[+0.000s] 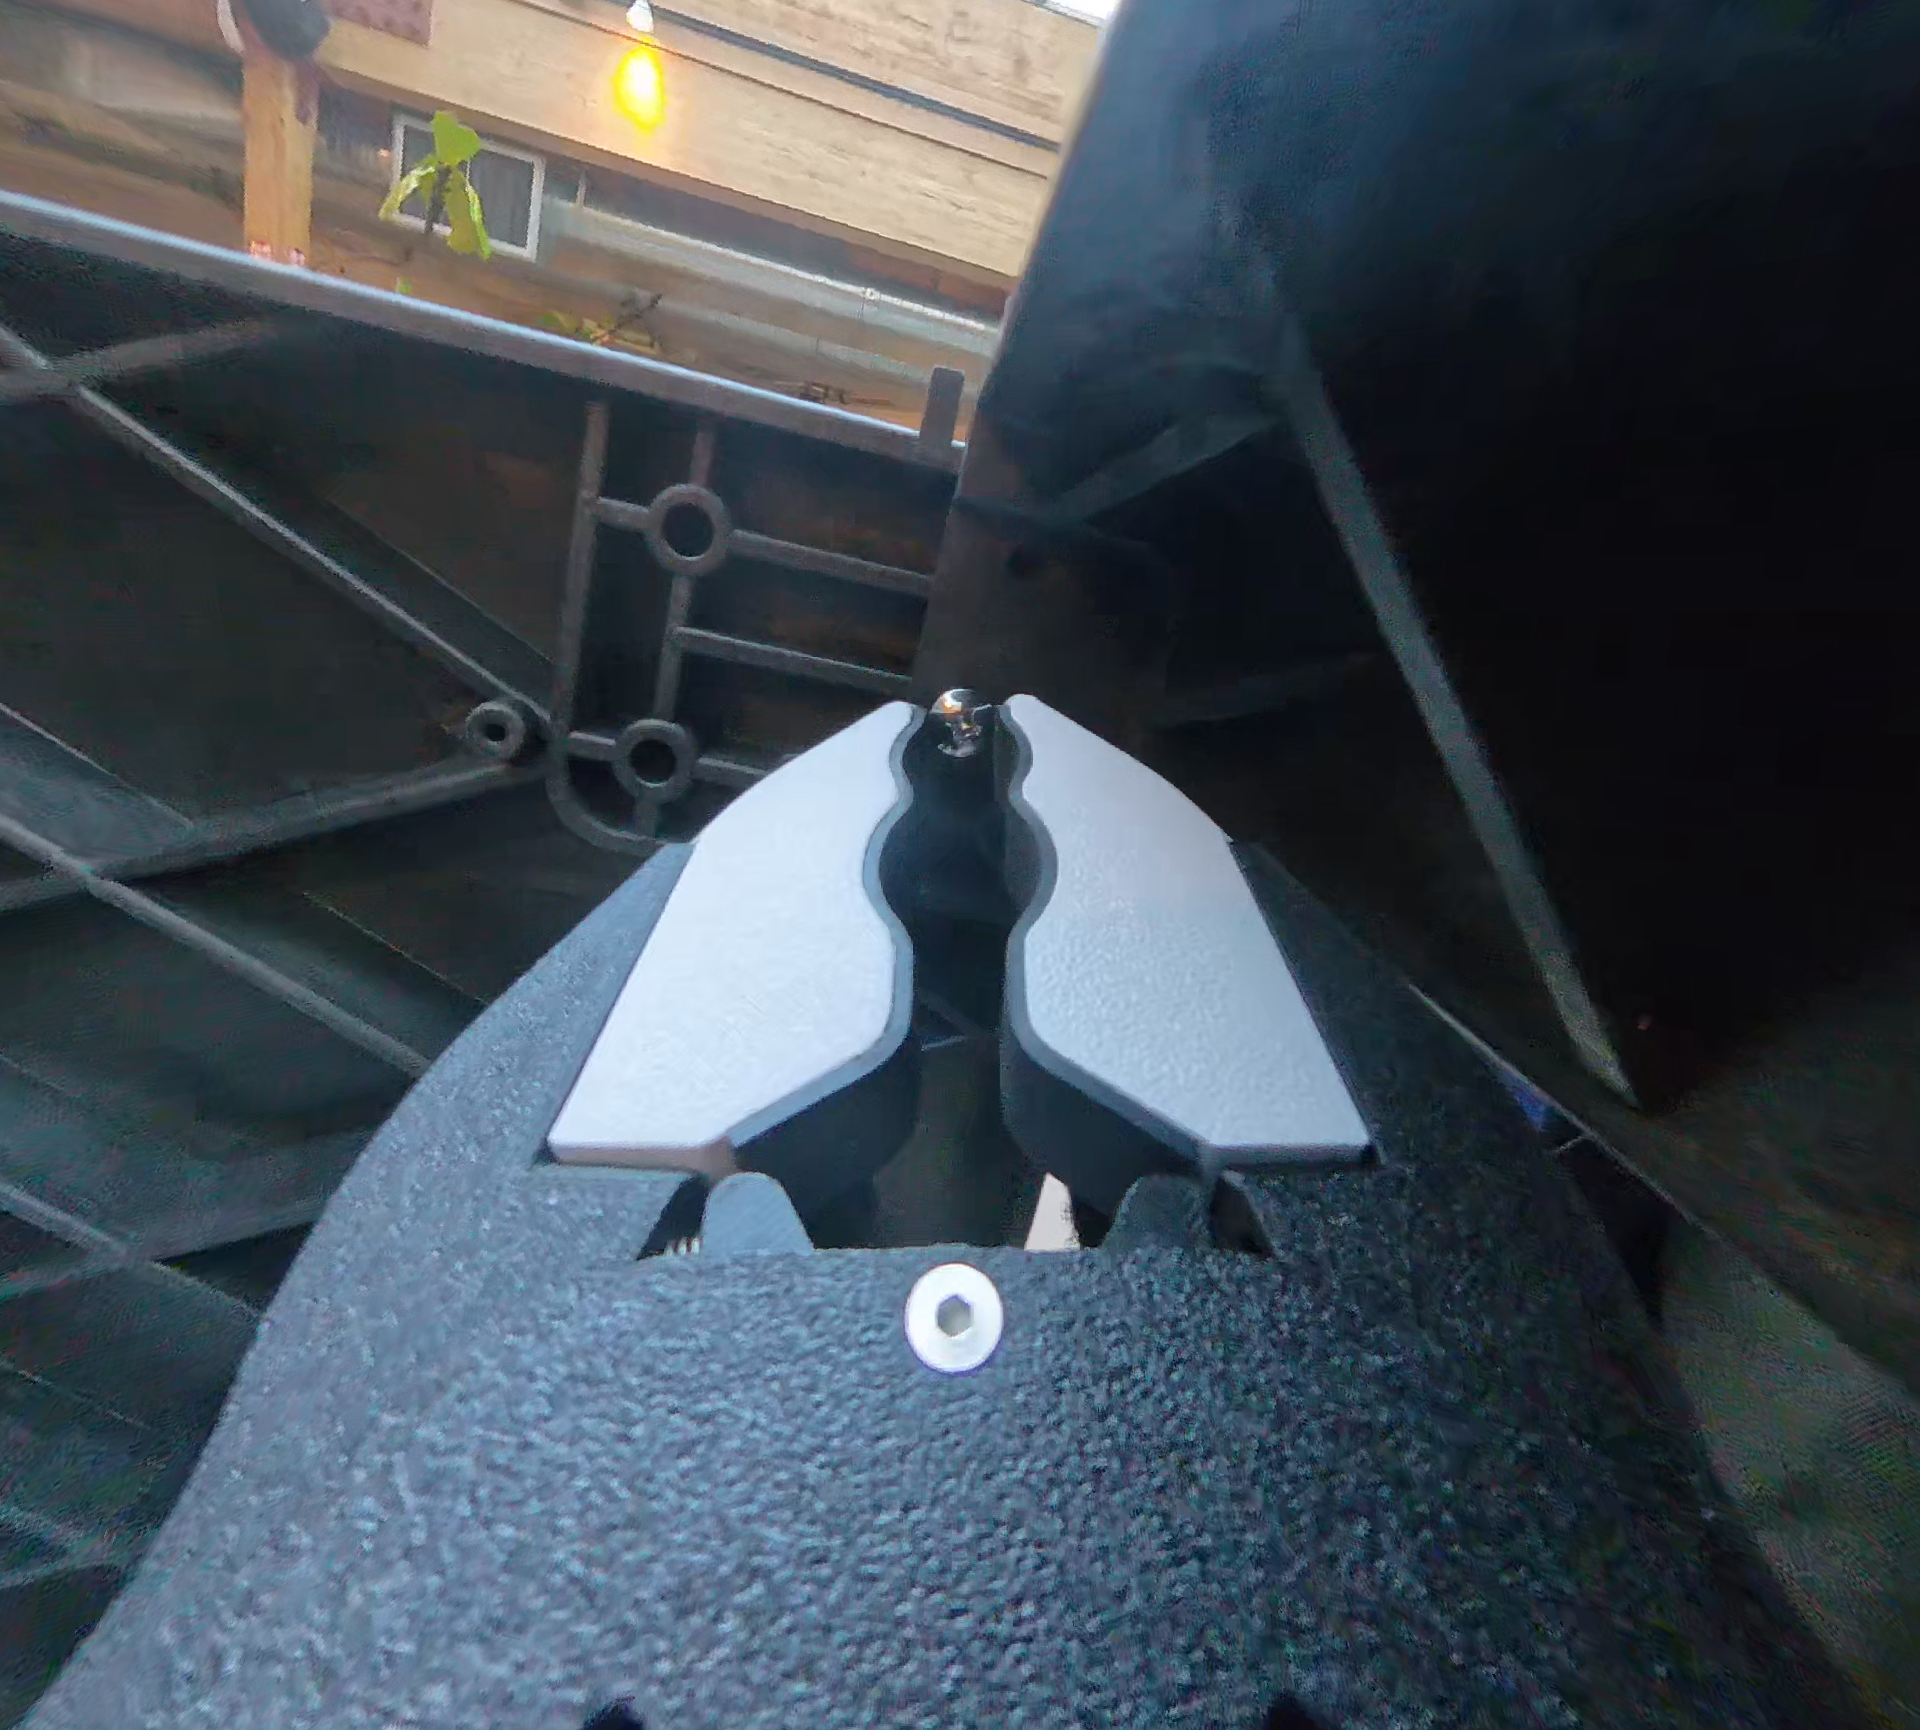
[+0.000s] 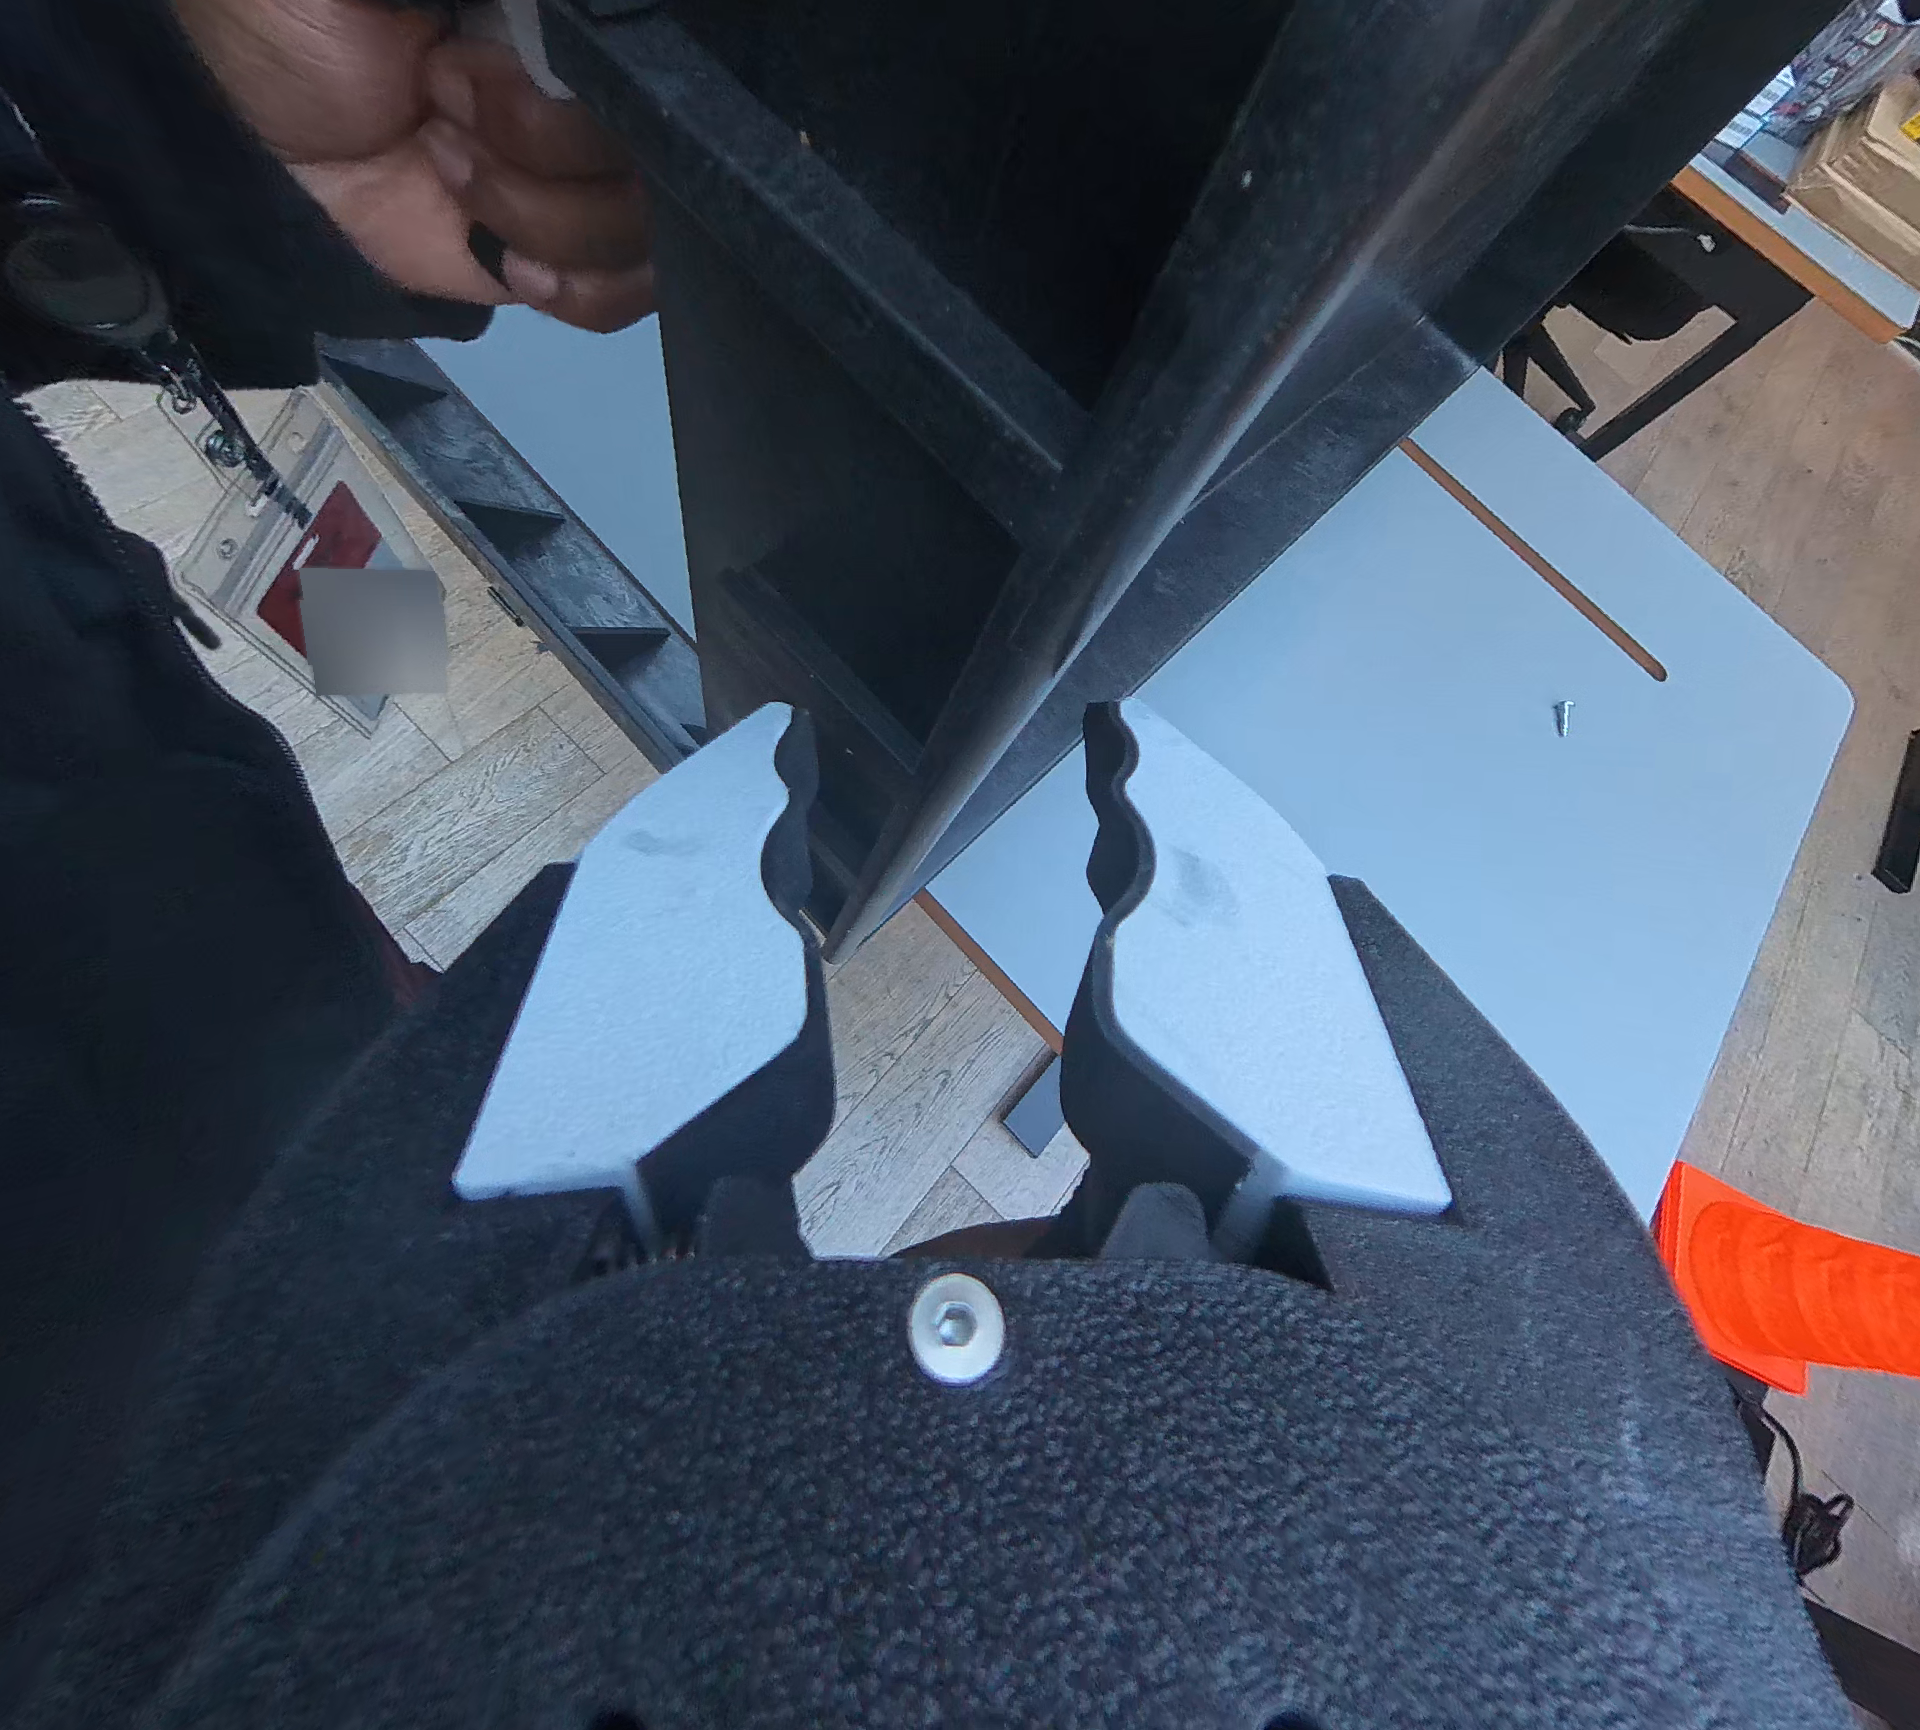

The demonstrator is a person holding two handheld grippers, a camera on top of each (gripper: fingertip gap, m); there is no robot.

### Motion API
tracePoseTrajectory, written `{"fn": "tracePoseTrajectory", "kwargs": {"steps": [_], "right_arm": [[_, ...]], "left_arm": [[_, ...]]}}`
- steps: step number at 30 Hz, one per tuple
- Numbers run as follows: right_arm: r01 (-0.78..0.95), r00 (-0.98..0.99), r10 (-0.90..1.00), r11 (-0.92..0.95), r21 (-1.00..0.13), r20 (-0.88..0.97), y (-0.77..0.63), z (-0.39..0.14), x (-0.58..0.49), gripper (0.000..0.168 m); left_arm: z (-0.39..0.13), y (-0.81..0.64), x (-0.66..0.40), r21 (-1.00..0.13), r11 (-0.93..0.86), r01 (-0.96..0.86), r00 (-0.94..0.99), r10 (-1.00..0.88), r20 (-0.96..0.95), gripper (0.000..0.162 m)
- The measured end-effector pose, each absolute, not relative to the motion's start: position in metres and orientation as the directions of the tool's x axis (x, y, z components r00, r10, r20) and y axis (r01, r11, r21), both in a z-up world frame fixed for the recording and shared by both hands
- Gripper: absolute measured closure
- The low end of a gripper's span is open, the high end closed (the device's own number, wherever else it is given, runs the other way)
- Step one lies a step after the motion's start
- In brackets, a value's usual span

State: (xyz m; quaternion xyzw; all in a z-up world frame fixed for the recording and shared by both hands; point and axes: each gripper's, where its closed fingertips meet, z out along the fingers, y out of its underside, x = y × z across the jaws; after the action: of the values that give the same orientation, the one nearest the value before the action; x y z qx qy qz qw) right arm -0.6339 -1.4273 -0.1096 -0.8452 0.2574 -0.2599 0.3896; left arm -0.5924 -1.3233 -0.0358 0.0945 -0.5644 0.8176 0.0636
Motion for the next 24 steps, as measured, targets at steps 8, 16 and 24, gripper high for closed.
{"fn": "tracePoseTrajectory", "kwargs": {"steps": [8,16,24], "right_arm": [[-0.221,0.736,-0.627,-0.578,-0.786,0.254,-1.4281,-0.1097,-0.634,0.115],[-0.214,0.739,-0.62,-0.588,-0.78,0.264,-1.4292,-0.1106,-0.6335,0.115],[-0.212,0.743,-0.613,-0.597,-0.774,0.269,-1.4301,-0.1131,-0.6329,0.115]], "left_arm": [[-0.0366,-1.324,-0.5933,-0.939,-0.337,0.061,-0.997,0.014,-0.07,0.15],[-0.0378,-1.3238,-0.5935,-0.879,-0.331,0.343,-0.925,0.045,-0.378,0.15],[-0.0369,-1.3241,-0.595,-0.776,-0.368,0.512,-0.825,0.04,-0.563,0.15]]}}
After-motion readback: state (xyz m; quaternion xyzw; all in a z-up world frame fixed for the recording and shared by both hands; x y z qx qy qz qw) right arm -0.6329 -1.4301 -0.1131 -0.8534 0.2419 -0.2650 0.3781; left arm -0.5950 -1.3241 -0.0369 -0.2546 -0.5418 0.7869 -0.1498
